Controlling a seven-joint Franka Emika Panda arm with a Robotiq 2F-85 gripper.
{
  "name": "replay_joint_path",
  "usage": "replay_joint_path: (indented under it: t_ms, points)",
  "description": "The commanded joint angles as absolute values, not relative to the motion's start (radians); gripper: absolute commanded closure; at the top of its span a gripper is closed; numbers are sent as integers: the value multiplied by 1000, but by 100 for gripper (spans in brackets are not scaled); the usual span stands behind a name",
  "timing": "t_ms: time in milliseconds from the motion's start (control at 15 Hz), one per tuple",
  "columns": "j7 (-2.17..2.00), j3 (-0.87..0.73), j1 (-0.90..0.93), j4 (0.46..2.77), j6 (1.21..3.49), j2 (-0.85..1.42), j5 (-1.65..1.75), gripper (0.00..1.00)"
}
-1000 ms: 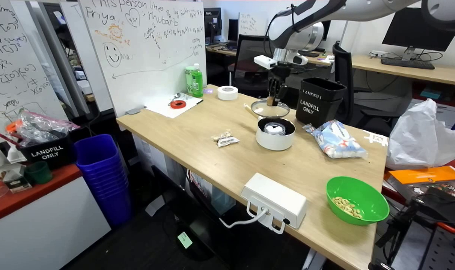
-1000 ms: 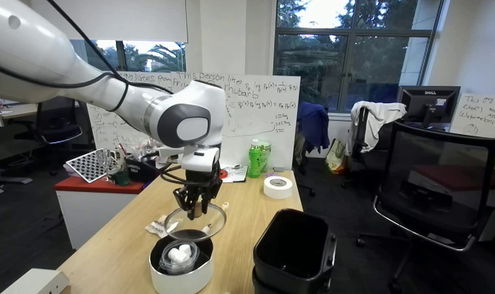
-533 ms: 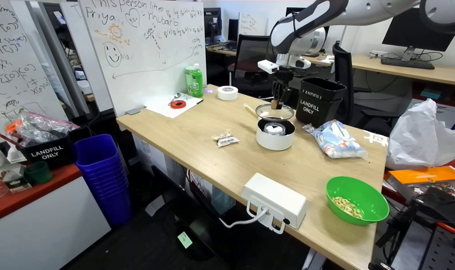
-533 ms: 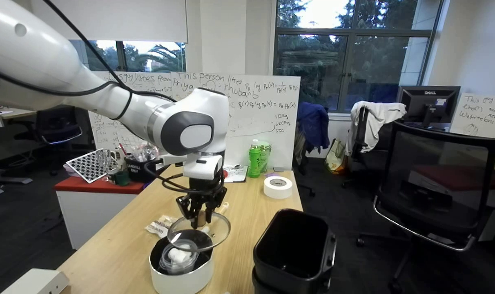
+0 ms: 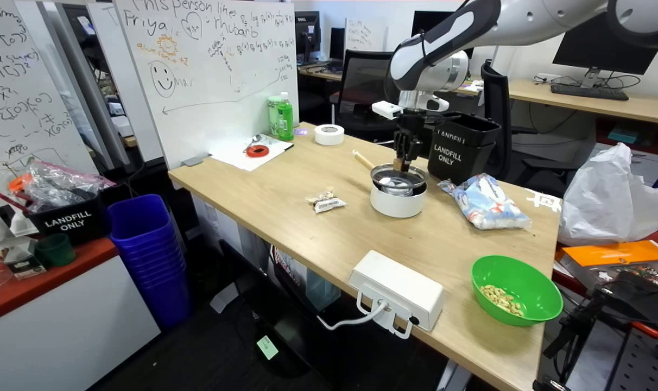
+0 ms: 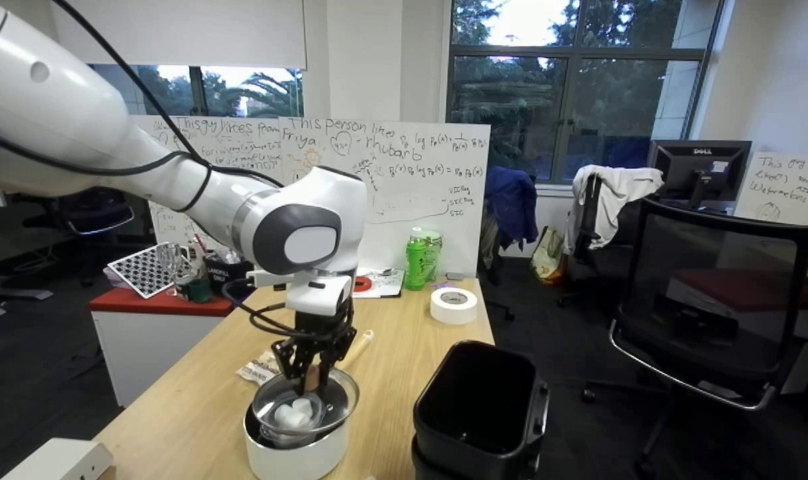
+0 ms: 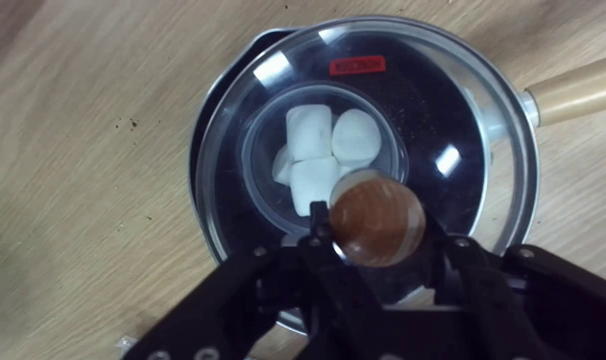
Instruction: Take the clear lid and put it on the white pot
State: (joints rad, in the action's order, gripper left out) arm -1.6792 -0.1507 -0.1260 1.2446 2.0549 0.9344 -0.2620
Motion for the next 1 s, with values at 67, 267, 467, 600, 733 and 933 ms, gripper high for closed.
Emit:
replay_joint_path:
  t_ms: [67, 267, 467, 600, 733, 933]
  points:
    - [-1646, -121, -139, 1306, 2068, 892, -279, 84]
    - [-1640, -121, -138, 1319, 2074, 887, -277, 84]
    - [-1630, -124, -138, 1333, 2092, 883, -274, 84]
    - [-1630, -122, -138, 1336, 2089, 883, -279, 43]
    - [-1622, -121, -137, 1345, 2086, 879, -276, 27]
    - [-1620, -123, -135, 1364, 2082, 864, -276, 7]
